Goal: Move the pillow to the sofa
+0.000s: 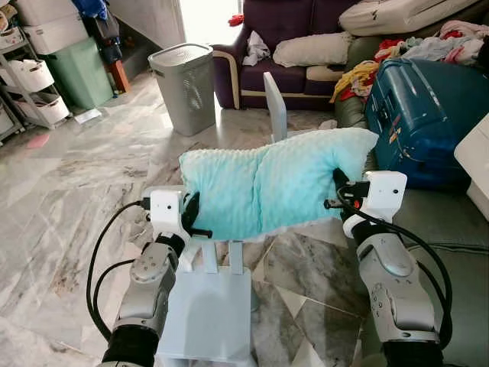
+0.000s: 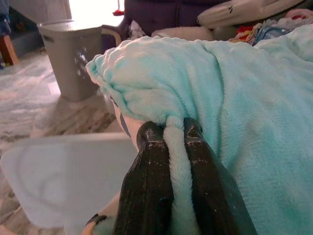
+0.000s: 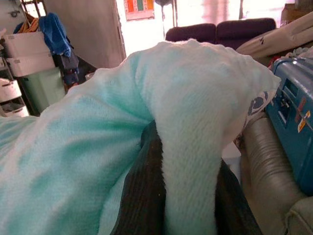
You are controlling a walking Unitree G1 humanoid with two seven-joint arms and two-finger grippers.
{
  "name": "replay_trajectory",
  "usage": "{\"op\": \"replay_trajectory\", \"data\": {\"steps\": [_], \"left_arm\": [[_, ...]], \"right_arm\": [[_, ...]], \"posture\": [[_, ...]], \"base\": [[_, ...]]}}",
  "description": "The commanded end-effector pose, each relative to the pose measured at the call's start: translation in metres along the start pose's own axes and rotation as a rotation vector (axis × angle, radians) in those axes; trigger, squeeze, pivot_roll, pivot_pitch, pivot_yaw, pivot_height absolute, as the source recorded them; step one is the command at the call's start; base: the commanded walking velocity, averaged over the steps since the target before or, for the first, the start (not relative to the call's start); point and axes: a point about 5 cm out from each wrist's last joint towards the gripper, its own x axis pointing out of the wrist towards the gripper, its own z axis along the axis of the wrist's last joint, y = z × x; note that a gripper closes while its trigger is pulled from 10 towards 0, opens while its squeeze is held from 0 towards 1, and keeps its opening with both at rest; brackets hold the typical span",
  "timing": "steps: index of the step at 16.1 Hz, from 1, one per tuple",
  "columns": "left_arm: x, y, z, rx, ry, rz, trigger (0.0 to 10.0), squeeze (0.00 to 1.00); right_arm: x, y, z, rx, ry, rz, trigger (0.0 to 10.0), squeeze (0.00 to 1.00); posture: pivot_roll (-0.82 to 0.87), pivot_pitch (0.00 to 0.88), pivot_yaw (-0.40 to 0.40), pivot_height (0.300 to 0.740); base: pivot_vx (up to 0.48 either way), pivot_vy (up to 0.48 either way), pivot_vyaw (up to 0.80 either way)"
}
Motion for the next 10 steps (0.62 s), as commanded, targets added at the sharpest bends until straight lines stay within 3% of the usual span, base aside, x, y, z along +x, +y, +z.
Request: {"op": "replay_trajectory", "data": {"steps": [1, 6, 10], "left_arm": [[-0.0008, 0.0023, 0.0056, 0.008, -0.014, 0.004, 10.0, 0.0], [-0.0048, 0.0008, 0.0022, 0.001, 0.004, -0.001, 10.0, 0.0], [-0.0059, -0.0044, 0.001, -0.019, 0.016, -0.039, 10.0, 0.0]], "right_arm": [[-0.0004, 0.0033, 0.0073, 0.003, -0.026, 0.016, 10.0, 0.0], [-0.0036, 0.0027, 0.0056, 0.005, -0.008, 0.017, 10.0, 0.0], [-0.0056, 0.0014, 0.0055, 0.008, 0.006, 0.016, 10.0, 0.0]], "posture": [[-0.15, 0.0, 0.058, 0.74], [-0.16, 0.0, 0.057, 0.74], [-0.16, 0.0, 0.057, 0.74]], "base": [[0.0, 0.0, 0.0], [0.0, 0.0, 0.0], [0.0, 0.0, -0.72]]}}
